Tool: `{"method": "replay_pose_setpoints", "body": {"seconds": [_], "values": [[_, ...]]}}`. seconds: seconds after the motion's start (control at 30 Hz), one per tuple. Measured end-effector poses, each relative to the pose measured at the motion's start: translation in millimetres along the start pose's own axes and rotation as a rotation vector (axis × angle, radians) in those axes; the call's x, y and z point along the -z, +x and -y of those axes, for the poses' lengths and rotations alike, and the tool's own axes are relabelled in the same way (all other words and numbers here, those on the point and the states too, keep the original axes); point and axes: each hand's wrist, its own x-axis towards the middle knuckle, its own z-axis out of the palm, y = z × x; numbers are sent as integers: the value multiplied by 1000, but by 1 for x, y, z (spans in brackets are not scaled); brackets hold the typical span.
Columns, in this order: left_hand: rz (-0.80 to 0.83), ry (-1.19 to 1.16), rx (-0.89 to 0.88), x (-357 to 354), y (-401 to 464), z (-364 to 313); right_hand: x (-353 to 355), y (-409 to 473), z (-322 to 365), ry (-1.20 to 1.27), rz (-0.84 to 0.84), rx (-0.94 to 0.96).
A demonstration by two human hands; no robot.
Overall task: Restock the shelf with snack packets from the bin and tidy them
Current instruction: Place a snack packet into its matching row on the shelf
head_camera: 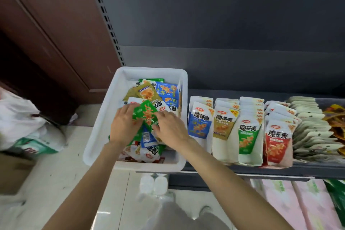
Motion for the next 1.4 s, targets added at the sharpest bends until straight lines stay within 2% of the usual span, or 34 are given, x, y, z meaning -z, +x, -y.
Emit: {"method": "replay_pose_setpoints", "body": {"seconds": [0.1, 0.17, 0.27, 0.33, 0.4, 0.47, 0.53, 0.63, 0.7, 0.77, 0.87, 0.93, 1.03, 1.1, 1.23, 1.4], "values": [[139, 22, 47, -3, 15, 15, -31, 30, 4, -234, 113, -217], [193, 63, 57, -8, 19, 20, -43, 37, 3, -306, 159, -288], [129, 20, 8, -8, 20, 23, -37, 37, 2, -179, 118, -284], [53, -19, -234, -3, 22, 25, -17, 28, 4, -48, 93, -224], [79, -27, -540, 9, 24, 22, 10, 11, 5, 48, 79, -147], [122, -28, -701, 23, 23, 11, 40, -13, 4, 153, 11, -132], [154, -60, -660, 35, 18, -8, 68, -39, -4, 350, -129, -199], [262, -323, -415, 37, 6, -45, 99, -74, -25, 789, -384, -349], [337, -544, -278, 29, 0, -71, 109, -94, -40, 994, -447, -411], [393, -654, -248, 15, -6, -98, 116, -111, -52, 1053, -437, -438], [467, -737, -271, -8, -17, -140, 120, -135, -68, 1030, -505, -476], [443, -757, -269, -22, -25, -169, 123, -152, -81, 949, -619, -496], [351, -678, -246, -46, -32, -195, 134, -182, -107, 689, -833, -526], [357, -555, -322, -60, -37, -202, 143, -197, -124, 521, -891, -562], [465, -165, -513, -82, -58, -207, 139, -199, -151, 365, -763, -581], [482, 15, -565, -97, -71, -212, 111, -172, -165, 148, -469, -485]]}}
